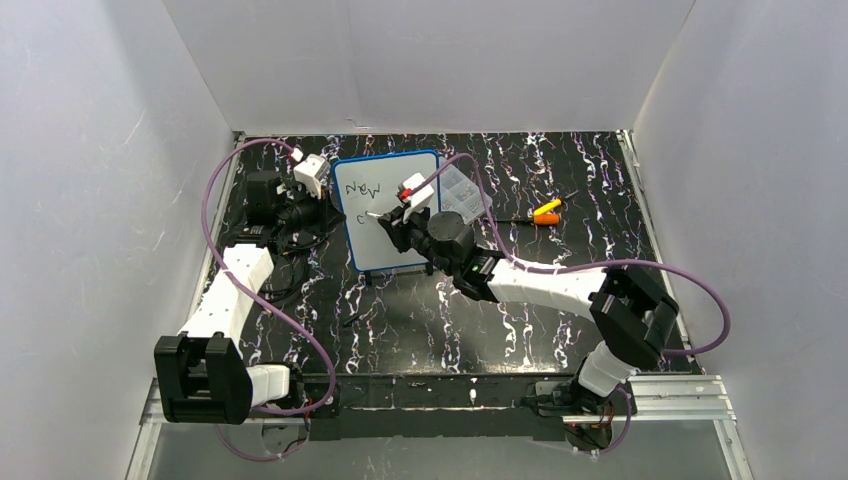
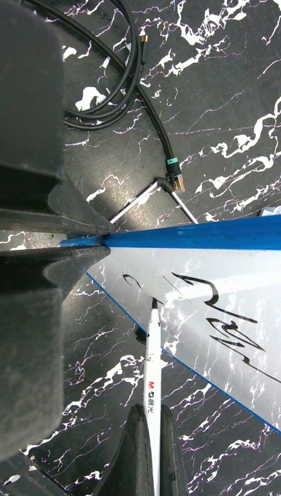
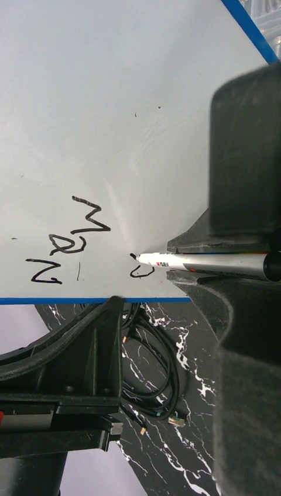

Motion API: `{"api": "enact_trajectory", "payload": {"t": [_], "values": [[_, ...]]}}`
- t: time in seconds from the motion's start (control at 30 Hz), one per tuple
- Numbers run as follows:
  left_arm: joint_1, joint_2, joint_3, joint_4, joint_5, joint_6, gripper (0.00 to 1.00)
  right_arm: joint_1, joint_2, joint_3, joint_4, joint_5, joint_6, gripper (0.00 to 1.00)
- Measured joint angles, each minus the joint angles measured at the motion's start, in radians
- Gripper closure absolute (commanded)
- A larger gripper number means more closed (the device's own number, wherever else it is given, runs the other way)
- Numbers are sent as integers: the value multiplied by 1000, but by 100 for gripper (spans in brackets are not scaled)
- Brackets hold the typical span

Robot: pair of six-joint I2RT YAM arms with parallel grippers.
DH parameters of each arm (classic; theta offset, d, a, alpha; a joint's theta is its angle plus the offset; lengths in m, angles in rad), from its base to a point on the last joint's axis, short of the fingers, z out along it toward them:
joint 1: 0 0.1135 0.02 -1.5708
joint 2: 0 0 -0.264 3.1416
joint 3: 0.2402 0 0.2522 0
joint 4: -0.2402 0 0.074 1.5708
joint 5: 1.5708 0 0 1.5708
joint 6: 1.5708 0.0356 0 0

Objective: Write a sentence on the whiteboard

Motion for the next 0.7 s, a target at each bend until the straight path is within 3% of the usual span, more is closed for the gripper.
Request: {"api": "enact_trajectory", "payload": {"t": [0.7], "values": [[0,0,0,0,1,0,100,-2,0,-50,-5,-18,34,99]]}}
